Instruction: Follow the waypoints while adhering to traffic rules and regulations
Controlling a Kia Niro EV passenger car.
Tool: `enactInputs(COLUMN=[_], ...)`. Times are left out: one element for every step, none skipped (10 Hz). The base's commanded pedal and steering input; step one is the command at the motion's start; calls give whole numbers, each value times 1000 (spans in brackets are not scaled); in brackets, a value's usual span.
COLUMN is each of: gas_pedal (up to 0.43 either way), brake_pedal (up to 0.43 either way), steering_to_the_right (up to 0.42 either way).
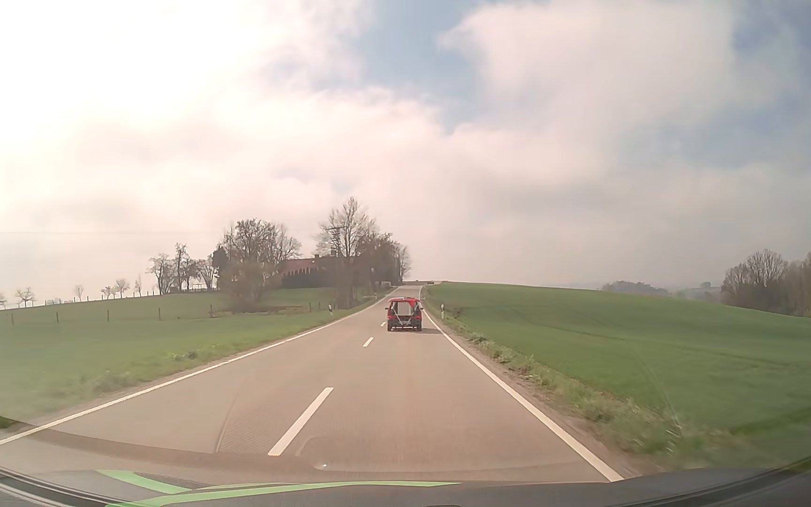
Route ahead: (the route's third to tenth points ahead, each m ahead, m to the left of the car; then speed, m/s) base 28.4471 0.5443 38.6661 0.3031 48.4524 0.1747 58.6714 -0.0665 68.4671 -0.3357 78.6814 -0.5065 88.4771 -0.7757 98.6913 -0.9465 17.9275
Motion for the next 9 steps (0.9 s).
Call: enactInputs(gas_pedal=[20, 0, 0, 0, 0, 0, 0, 0, 0], brake_pedal=[0, 0, 0, 0, 0, 0, 0, 0, 0], steering_to_the_right=[0, 0, 0, 0, 0, 0, 0, 0, 0])
